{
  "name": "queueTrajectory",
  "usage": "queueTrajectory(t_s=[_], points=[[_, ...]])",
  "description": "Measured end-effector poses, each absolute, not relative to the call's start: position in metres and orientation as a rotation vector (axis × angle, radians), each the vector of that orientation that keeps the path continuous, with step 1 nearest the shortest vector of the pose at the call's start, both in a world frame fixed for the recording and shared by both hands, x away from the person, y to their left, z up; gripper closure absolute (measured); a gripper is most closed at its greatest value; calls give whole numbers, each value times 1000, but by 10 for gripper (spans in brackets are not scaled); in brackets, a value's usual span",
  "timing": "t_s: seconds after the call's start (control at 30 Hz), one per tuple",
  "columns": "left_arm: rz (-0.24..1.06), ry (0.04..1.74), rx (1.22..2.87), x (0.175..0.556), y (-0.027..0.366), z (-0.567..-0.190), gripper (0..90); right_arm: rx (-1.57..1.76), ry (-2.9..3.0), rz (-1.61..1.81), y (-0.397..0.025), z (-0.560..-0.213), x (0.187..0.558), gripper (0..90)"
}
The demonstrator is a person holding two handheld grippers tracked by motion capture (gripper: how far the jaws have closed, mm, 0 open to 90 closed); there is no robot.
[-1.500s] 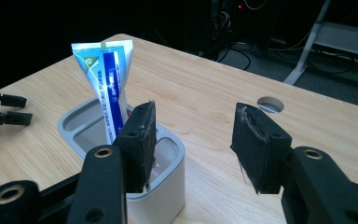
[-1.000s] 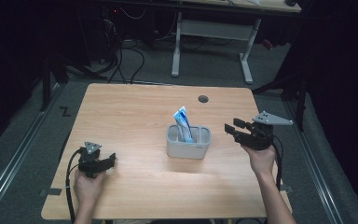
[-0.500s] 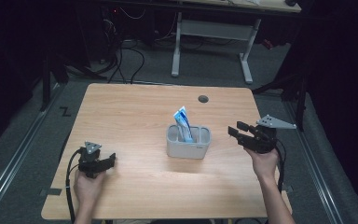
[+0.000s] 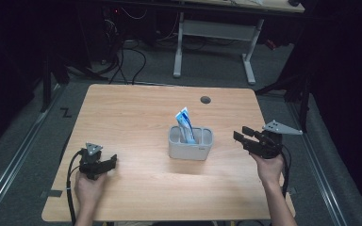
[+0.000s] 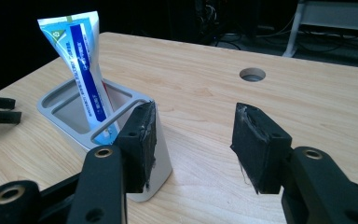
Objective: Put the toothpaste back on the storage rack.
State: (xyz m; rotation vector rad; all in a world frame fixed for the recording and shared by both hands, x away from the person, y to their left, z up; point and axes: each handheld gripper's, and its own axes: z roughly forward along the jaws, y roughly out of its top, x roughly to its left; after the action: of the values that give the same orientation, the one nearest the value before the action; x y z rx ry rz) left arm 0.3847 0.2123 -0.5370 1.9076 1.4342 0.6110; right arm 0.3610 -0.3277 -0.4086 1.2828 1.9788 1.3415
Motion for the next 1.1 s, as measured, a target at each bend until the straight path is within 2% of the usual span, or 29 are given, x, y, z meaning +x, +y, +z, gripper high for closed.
queueTrajectory(t_s=[1.1], points=[[618, 1434, 1911, 385, 211, -537, 279, 1357, 2038, 1340, -333, -442, 353, 545]])
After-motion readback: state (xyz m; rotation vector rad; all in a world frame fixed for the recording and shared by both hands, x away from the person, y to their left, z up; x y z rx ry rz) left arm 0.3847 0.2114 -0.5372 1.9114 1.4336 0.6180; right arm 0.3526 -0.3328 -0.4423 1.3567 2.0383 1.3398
